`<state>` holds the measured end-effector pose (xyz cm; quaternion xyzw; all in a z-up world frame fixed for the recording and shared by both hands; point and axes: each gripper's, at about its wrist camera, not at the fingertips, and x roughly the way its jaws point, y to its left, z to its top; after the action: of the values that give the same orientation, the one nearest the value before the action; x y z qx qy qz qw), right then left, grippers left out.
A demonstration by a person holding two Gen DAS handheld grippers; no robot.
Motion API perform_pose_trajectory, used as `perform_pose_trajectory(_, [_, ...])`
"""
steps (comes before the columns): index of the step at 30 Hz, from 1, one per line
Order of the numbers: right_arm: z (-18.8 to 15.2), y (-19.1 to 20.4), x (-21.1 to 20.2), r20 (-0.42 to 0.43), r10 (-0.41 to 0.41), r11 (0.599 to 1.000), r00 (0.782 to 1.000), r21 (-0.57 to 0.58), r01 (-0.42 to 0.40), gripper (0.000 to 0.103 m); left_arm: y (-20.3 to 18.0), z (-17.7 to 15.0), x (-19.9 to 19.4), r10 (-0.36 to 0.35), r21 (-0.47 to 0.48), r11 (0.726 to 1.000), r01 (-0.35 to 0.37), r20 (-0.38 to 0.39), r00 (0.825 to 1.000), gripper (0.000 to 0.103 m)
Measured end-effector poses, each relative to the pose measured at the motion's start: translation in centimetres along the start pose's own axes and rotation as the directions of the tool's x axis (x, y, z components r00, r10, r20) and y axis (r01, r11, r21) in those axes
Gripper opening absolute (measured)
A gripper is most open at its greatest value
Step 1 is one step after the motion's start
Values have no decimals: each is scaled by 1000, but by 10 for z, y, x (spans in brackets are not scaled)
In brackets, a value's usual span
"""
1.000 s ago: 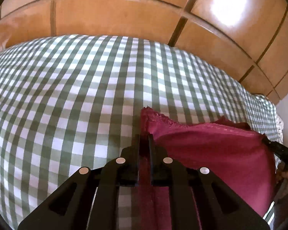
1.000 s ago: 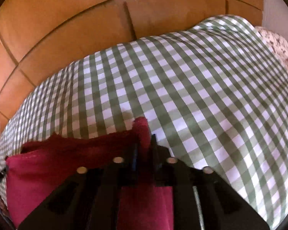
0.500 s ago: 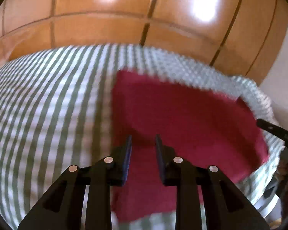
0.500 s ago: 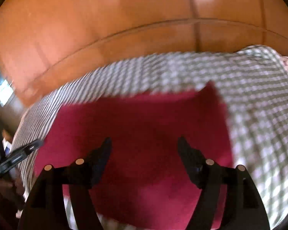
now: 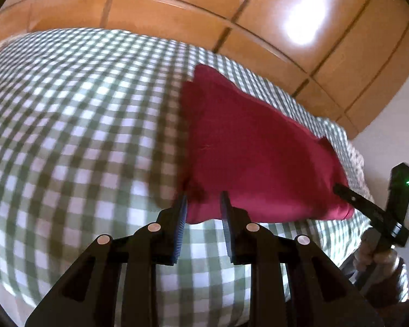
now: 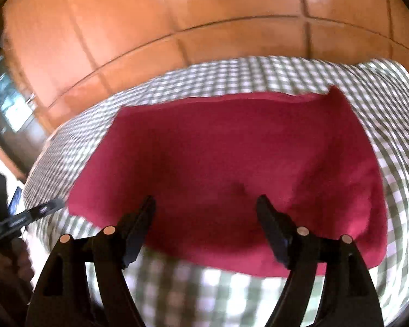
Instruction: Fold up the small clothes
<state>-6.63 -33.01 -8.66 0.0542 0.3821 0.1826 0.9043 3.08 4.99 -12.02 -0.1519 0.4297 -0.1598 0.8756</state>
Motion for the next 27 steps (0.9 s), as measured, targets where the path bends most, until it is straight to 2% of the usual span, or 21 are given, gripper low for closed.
perform_pose_trajectory(2, [-8, 6, 8, -20, -35, 998, 999, -43, 34, 75, -4, 0, 12, 43, 23, 999, -42, -20, 999, 23])
perform_pose_trajectory(4, [-21, 0, 25, -92, -65, 997, 994, -41, 61, 74, -4, -2, 23, 116, 51, 992, -114, -31, 993, 23])
perform_pose_trajectory(5, [-29, -3, 32, -112, -77, 996, 991, -45, 72, 74, -2, -5, 25, 122, 54, 991, -120, -37, 992, 23])
perform_pose_trajectory(8, [-43, -13, 27, -75, -45, 999, 996, -21, 43, 73, 6, -10, 22, 119, 28, 993, -118, -45, 992, 28])
perform_pose_trajectory(12, [-35, -11, 27, -86, -52, 999, 995, -9, 52, 73, -7, -8, 10, 187, 65, 980, -186, -9, 982, 33])
perform_pose_trajectory(14, [-27, -12, 17, -86, -39, 999, 996, 9, 40, 73, -15, -5, 3, 192, 88, 977, -193, 18, 981, 33])
perform_pose_trajectory(15, [-26, -14, 9, -70, -35, 999, 997, 24, 37, 73, -20, -4, 0, 195, 101, 975, -197, 33, 980, 41])
perform_pose_trajectory(16, [-21, -22, -4, -35, -42, 998, 999, 47, 44, 74, -25, -2, -4, 197, 118, 972, -202, 53, 979, 49])
perform_pose_trajectory(20, [-8, -64, -41, 48, -167, 976, 985, 146, 159, 74, -44, 8, -7, 196, 173, 963, -209, 92, 976, 50])
perform_pose_trajectory(21, [-7, -76, -47, 53, -201, 966, 978, 175, 189, 74, -48, 9, -6, 195, 185, 960, -210, 96, 976, 50])
perform_pose_trajectory(23, [-4, -103, -51, 34, -271, 935, 962, 249, 254, 67, -54, 9, -3, 191, 204, 957, -207, 93, 977, 50])
perform_pose_trajectory(24, [-3, -115, -50, 25, -281, 922, 959, 285, 263, 63, -57, 9, -3, 189, 213, 955, -205, 91, 978, 50])
perform_pose_trajectory(27, [-4, -141, -43, 1, -270, 896, 963, 367, 250, 60, -64, 9, 2, 192, 241, 948, -207, 83, 978, 50])
